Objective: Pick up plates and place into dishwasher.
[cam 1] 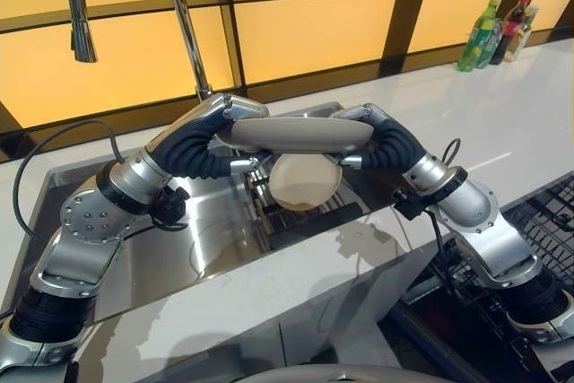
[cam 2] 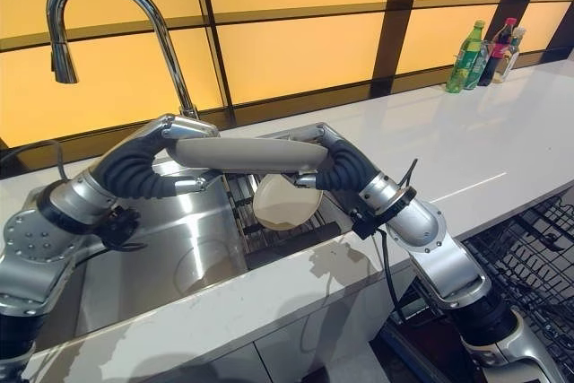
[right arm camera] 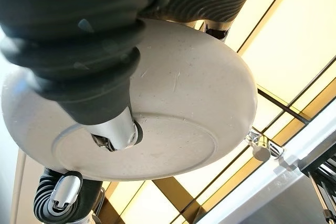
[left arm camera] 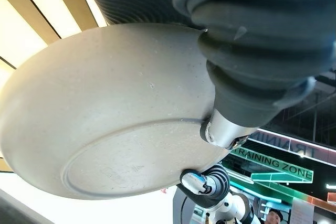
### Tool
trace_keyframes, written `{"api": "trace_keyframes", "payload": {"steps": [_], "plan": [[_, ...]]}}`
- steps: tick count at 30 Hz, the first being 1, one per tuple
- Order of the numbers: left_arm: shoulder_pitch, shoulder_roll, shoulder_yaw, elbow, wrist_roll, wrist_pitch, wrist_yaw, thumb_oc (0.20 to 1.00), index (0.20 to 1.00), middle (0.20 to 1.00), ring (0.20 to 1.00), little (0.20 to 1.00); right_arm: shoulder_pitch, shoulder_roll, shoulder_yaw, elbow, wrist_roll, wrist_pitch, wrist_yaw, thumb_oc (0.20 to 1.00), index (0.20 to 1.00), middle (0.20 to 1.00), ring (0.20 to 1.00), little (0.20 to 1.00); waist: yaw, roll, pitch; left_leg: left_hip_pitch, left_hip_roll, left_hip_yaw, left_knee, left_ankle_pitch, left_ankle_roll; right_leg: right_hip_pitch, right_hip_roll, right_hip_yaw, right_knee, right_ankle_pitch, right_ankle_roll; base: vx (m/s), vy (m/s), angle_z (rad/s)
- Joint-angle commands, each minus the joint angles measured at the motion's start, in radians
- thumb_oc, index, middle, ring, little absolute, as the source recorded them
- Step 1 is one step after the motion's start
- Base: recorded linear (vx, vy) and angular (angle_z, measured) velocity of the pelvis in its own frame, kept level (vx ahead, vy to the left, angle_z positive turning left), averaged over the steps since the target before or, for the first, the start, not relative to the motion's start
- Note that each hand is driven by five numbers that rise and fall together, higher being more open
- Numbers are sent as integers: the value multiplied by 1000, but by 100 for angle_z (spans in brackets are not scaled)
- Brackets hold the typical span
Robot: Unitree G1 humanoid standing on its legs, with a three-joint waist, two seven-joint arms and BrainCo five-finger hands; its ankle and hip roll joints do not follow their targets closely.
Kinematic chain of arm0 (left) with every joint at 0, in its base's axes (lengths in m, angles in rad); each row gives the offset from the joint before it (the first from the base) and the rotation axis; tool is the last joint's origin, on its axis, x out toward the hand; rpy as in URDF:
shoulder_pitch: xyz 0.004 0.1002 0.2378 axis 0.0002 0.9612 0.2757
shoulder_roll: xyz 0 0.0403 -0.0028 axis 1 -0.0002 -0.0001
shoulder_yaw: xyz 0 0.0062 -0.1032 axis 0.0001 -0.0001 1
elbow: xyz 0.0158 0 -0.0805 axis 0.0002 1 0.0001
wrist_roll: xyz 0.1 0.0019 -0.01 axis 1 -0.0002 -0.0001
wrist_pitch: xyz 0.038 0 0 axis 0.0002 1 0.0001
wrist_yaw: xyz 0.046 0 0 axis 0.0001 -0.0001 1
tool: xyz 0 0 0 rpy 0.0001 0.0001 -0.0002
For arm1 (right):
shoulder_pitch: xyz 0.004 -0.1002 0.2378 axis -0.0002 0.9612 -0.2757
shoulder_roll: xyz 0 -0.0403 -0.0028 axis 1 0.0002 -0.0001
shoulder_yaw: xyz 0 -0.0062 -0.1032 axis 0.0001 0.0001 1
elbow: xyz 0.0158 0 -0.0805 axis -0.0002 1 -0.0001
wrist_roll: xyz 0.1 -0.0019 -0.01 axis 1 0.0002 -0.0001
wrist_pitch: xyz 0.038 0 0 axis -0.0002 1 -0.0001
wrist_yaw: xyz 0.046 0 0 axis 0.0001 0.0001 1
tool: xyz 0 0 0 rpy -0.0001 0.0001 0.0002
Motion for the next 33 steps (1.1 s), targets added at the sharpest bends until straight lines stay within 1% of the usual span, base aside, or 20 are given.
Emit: {"api": "trace_keyframes", "payload": {"steps": [1, 2, 3, 4, 7, 8, 10, 11, 13, 15, 16, 18, 23, 24, 30, 33], "plan": [[-61, -54, -10, 28, -75, 30, 106, 200, 200, 200, 200, 200, -5, 61, -1, -44, 78, -67, -57, 200, 200, 200, 200, 200, -10, -12, -46, -5, -29, -8, 2, -72, 26, -2, -31, -37, 8, -29, 47, -36, -26, -1], [-55, -66, -13, 36, -89, 53, 124, 200, 200, 200, 200, 200, -4, 69, -5, -35, 80, -78, -60, 200, 200, 200, 200, 200, -9, -12, -45, -5, -28, -8, 2, -71, 26, -1, -31, -37, 8, -29, 46, -34, -24, -1], [-49, -79, -13, 47, -96, 64, 136, 545, 545, 545, 545, 545, -3, 77, -8, -29, 82, -87, -62, 200, 200, 200, 200, 200, -9, -13, -45, -4, -28, -6, 2, -71, 26, 0, -30, -38, 8, -30, 46, -35, -22, -1], [-40, -96, -12, 62, -96, 77, 145, 1000, 1000, 1000, 1000, 1000, -1, 87, -14, -26, 83, -94, -68, 200, 200, 200, 200, 200, -10, -13, -46, -4, -26, -4, 2, -72, 26, 0, -29, -38, 8, -31, 45, -37, -22, -2], [-24, -120, -2, 93, -116, 75, 212, 1000, 1000, 1000, 1000, 1000, 3, 102, -38, -5, 70, -113, -84, 200, 200, 200, 200, 200, -12, -13, -46, -4, -23, 0, 2, -70, 25, -2, -25, -36, 8, -31, 42, -40, -23, -4], [-19, -124, 7, 99, -122, 63, 235, 1000, 1000, 1000, 1000, 1000, 3, 105, -47, -1, 65, -115, -88, 200, 200, 200, 200, 200, -12, -13, -46, -4, -22, 1, 2, -70, 25, -2, -25, -36, 8, -31, 41, -38, -21, -6], [-11, -132, 41, 104, -136, 38, 295, 1000, 1000, 1000, 1000, 1000, 8, 106, -69, 3, 52, -114, -94, 200, 200, 200, 200, 200, -13, -14, -48, -3, -20, 4, 2, -70, 24, -3, -24, -35, 8, -33, 38, -31, -19, -7], [-5, -137, 62, 102, -153, 22, 314, 1000, 1000, 1000, 1000, 1000, 13, 107, -80, 8, 47, -118, -92, 200, 200, 200, 200, 200, -12, -15, -50, -5, -19, 5, 2, -69, 24, -5, -24, -35, 8, -32, 37, -29, -20, -9], [9, -153, 113, 95, -186, 8, 350, 1000, 1000, 1000, 1000, 1000, 27, 113, -107, 11, 30, -115, -92, 200, 200, 200, 200, 200, -12, -15, -53, -6, -16, 8, 2, -69, 22, -7, -23, -37, 8, -33, 36, -33, -24, -9], [19, -163, 141, 82, -184, 8, 374, 1000, 1000, 1000, 1000, 1000, 37, 112, -126, 3, 22, -107, -96, 200, 200, 200, 200, 200, -14, -16, -54, -6, -16, 8, 2, -69, 20, -8, -22, -37, 8, -33, 35, -13, -9, -3], [28, -166, 165, 75, -168, -1, 406, 1000, 1000, 1000, 1000, 1000, 49, 107, -146, -1, 20, -103, -101, 200, 200, 200, 200, 200, -16, -17, -54, -6, -15, 9, 2, -69, 19, -8, -21, -37, 8, -34, 35, 0, 0, 0], [41, -166, 199, 76, -161, -12, 438, 1000, 1000, 1000, 1000, 1000, 64, 97, -178, -1, 20, -103, -109, 200, 200, 200, 200, 200, -20, -18, -53, -5, -13, 11, 2, -69, 17, -9, -20, -35, 8, -34, 33, -17, -10, -1], [51, -169, 247, 85, -158, -33, 482, 1000, 1000, 1000, 1000, 1000, 86, 85, -221, 13, -3, -106, -115, 200, 200, 200, 200, 200, -28, -16, -56, -6, -12, 14, 2, -70, 14, -14, -17, -29, 8, -34, 30, -20, 3, -6], [60, -174, 263, 86, -172, -39, 487, 1000, 1000, 1000, 1000, 1000, 99, 83, -236, 18, -29, -106, -123, 200, 200, 200, 200, 200, -31, -16, -56, -5, -11, 17, 2, -71, 13, -15, -16, -26, 8, -34, 30, -9, 11, -7], [100, -169, 304, 102, -184, -12, 481, 1000, 1000, 1000, 1000, 1000, 161, 36, -336, 40, -101, -99, -185, 200, 200, 200, 200, 200, -55, -18, -56, -2, -7, 34, 2, -75, 11, -22, -10, -9, 8, -31, 31, -10, 8, -7], [123, -167, 320, 111, -164, -14, 475, 1000, 1000, 1000, 1000, 1000, 198, 16, -390, 56, -132, -99, -202, 200, 200, 200, 200, 200, -67, -20, -52, 1, -7, 44, 2, -78, 12, -26, -7, 3, 8, -28, 31, -4, 1, -1]]}}
